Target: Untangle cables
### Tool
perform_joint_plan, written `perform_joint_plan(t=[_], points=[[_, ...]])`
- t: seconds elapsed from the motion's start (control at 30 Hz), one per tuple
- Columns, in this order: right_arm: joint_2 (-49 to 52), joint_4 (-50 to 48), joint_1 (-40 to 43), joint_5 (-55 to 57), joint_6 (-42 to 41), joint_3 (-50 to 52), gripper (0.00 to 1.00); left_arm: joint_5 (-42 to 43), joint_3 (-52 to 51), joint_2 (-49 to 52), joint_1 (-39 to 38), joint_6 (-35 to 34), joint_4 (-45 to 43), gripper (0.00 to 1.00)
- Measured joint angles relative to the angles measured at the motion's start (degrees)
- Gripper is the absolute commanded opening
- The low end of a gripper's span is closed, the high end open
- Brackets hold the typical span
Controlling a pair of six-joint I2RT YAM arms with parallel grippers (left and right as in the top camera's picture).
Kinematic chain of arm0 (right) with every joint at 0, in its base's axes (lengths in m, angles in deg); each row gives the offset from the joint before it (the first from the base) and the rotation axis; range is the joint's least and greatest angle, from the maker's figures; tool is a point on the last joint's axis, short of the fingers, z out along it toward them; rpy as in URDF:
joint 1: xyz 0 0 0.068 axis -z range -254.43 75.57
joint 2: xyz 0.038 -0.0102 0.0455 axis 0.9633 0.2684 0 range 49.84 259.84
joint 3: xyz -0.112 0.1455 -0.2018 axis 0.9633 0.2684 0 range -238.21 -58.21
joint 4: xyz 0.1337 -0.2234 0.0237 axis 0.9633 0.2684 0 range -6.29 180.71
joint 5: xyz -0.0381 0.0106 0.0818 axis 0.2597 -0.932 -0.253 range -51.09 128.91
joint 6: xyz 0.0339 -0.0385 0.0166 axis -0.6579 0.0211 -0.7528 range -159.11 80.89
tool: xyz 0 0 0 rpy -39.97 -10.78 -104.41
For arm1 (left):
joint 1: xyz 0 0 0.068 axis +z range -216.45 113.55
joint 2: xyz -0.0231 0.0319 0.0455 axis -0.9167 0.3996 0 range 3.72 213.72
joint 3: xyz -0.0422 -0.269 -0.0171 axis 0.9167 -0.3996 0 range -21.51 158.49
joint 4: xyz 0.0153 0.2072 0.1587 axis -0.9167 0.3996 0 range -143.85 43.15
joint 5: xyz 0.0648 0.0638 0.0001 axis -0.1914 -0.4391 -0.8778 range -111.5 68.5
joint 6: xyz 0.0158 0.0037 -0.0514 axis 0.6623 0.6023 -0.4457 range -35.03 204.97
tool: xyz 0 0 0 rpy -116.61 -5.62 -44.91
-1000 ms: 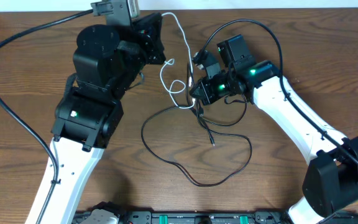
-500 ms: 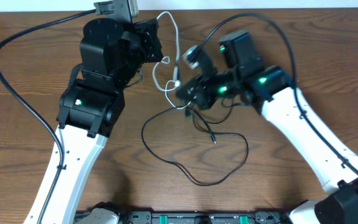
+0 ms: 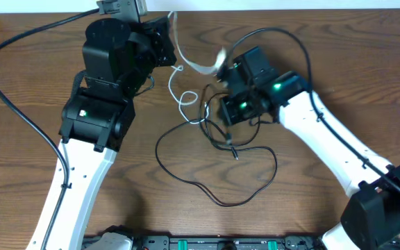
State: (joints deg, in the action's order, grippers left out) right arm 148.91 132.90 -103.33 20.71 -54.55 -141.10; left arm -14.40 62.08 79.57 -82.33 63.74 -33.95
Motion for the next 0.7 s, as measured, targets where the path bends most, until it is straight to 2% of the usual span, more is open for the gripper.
perform_joint_plan(t=[0.2, 0.23, 0.37, 0.4, 0.57, 0.7], points=[[0.0, -0.09, 5.95, 9.88, -4.33, 0.0, 0.02, 0.02, 0.0, 0.0, 0.46, -0.04, 0.9, 0.08], [0.0, -0.15, 6.51, 10.75, -4.68, 0.0, 0.07, 0.02, 0.0, 0.0, 0.46, -0.24, 0.9, 0.08], [0.81, -0.09, 7.04, 13.6, -6.08, 0.0, 0.63, 0.28, 0.0, 0.0, 0.46, -1.62, 0.61, 0.08], [1.33, 0.04, 7.04, 14.01, -6.25, 0.0, 0.71, 0.5, 0.0, 0.0, 0.46, -1.79, 0.28, 0.08], [3.15, 0.04, 7.56, 13.18, -5.97, 0.0, 0.82, 3.13, 0.0, 0.0, 0.46, -3.37, -2.03, 0.08], [3.15, -2.99, 8.44, 4.72, -0.94, 0.0, 0.83, 5.95, 0.0, 0.0, 0.46, -5.35, -4.26, 0.08]])
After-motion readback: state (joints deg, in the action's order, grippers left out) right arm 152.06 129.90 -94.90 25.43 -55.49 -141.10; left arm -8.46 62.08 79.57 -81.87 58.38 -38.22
